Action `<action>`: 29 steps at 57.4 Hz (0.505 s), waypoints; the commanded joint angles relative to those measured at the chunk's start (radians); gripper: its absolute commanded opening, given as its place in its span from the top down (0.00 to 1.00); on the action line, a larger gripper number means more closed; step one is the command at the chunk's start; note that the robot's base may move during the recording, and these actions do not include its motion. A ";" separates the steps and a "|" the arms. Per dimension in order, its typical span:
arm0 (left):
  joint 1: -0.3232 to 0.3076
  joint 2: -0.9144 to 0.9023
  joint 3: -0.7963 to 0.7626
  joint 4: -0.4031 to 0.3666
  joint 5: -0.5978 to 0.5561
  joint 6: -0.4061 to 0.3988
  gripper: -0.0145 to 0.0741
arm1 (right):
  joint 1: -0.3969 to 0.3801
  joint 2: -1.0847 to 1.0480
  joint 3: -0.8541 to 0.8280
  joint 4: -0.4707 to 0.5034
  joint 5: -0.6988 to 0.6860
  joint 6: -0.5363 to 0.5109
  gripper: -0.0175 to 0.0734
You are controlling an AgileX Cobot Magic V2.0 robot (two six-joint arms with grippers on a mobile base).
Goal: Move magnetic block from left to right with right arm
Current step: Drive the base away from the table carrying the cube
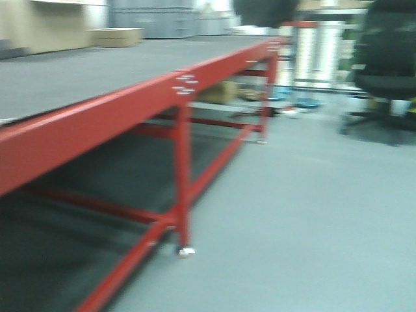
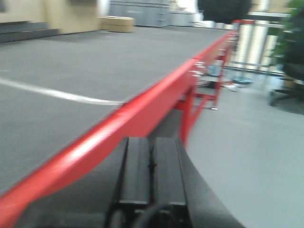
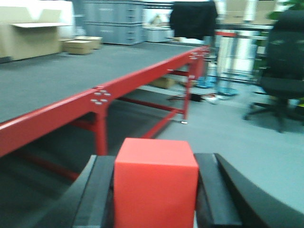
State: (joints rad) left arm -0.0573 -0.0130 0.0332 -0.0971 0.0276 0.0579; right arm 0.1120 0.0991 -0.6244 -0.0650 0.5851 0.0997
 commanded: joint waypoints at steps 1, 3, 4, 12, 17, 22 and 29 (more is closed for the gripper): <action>0.002 -0.011 0.007 -0.005 -0.085 -0.006 0.98 | -0.007 0.017 -0.025 -0.008 -0.097 -0.008 0.57; 0.002 -0.011 0.007 -0.005 -0.085 -0.006 0.98 | -0.007 0.017 -0.025 -0.008 -0.097 -0.008 0.57; 0.002 -0.011 0.007 -0.005 -0.085 -0.006 0.98 | -0.007 0.017 -0.025 -0.008 -0.097 -0.008 0.57; 0.002 -0.011 0.007 -0.005 -0.085 -0.006 0.98 | -0.007 0.017 -0.025 -0.008 -0.097 -0.008 0.57; 0.002 -0.011 0.007 -0.005 -0.085 -0.006 0.98 | -0.007 0.017 -0.025 -0.008 -0.097 -0.008 0.57; 0.002 -0.011 0.007 -0.005 -0.085 -0.006 0.98 | -0.007 0.017 -0.025 -0.008 -0.097 -0.008 0.57; 0.002 -0.011 0.007 -0.005 -0.085 -0.006 0.98 | -0.007 0.017 -0.025 -0.008 -0.097 -0.008 0.57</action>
State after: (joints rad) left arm -0.0573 -0.0130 0.0332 -0.0971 0.0276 0.0579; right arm 0.1120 0.0991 -0.6244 -0.0650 0.5851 0.0997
